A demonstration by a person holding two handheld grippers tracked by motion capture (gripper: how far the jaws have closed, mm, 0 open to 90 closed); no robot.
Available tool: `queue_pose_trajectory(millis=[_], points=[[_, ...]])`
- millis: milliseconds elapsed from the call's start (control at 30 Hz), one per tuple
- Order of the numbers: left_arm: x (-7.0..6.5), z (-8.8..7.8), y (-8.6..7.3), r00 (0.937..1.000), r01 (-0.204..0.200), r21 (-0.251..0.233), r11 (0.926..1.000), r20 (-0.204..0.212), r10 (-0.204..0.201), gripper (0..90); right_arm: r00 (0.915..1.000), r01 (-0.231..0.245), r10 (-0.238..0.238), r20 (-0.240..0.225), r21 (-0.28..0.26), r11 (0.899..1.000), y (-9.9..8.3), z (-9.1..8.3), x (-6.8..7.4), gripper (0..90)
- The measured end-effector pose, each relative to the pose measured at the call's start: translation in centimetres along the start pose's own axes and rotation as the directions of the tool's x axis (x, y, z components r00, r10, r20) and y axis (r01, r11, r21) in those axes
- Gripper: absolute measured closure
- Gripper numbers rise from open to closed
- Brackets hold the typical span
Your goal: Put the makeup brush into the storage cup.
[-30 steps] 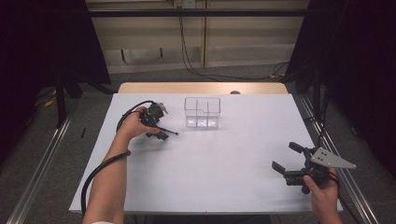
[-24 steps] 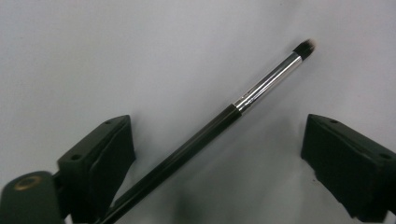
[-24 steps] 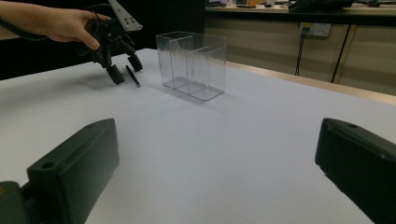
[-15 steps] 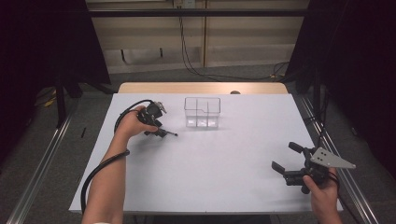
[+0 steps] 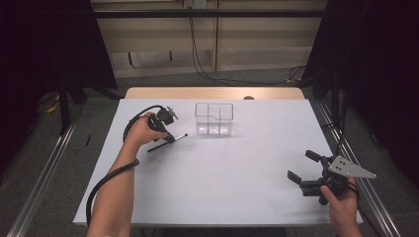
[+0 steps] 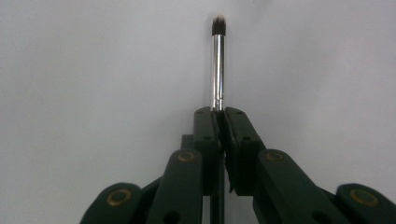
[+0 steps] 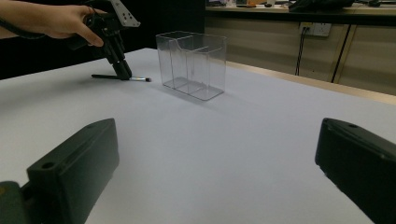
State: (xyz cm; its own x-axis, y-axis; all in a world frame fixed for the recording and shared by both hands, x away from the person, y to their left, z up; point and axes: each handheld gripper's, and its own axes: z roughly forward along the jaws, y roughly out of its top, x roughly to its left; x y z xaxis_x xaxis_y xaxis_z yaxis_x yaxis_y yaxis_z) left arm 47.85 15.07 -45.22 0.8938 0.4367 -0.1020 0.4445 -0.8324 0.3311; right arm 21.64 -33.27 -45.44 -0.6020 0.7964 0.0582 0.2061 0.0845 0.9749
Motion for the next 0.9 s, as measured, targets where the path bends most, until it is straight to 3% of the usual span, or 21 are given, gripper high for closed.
queue_pose_trajectory(millis=[67,167,267,400,533,600,700,900], points=[[0.1,-0.1,0.1,0.9999,-0.009,0.014,0.9999,-0.003,0.009,83.8,1.0,0.002,-0.002,0.001,0.001,1.0,0.0,0.0,0.0,0.0],[0.2,0.1,0.3,0.9998,0.02,0.027,0.9994,0.007,-0.02,82.6,1.0,0.0,0.0,0.0,0.002,1.0,0.0,0.0,0.0,0.0],[0.2,0.1,0.3,0.9999,0.011,0.033,0.9994,0.007,-0.011,82.3,1.0,0.001,-0.001,-0.001,0.003,1.0,0.0,0.1,0.0,0.0],[0.2,0.2,0.1,0.9994,0.034,0.01,0.9994,0.011,-0.034,82.2,1.0,0.004,-0.004,-0.002,0.005,1.0,0.0,0.1,0.0,0.0],[0.1,0.1,-0.1,0.9999,0.015,0.007,0.9999,-0.006,-0.015,84.0,1.0,0.008,-0.008,-0.002,0.005,1.0,0.0,0.2,0.1,0.0],[0.0,0.1,-0.1,0.9993,0.038,-0.002,0.9993,-0.008,-0.038,84.1,1.0,0.008,-0.008,-0.002,0.005,1.0,0.0,0.1,0.1,0.0],[-0.2,0.1,0.5,0.9993,0.026,0.046,0.9986,-0.026,-0.025,84.3,1.0,-0.001,0.001,0.0,0.005,1.0,0.0,0.1,0.0,0.0],[-0.1,0.0,0.9,0.9982,0.056,0.069,0.996,-0.026,-0.054,84.3,1.0,-0.001,0.001,0.001,0.002,1.0,-0.1,0.0,-0.1,0.0]])
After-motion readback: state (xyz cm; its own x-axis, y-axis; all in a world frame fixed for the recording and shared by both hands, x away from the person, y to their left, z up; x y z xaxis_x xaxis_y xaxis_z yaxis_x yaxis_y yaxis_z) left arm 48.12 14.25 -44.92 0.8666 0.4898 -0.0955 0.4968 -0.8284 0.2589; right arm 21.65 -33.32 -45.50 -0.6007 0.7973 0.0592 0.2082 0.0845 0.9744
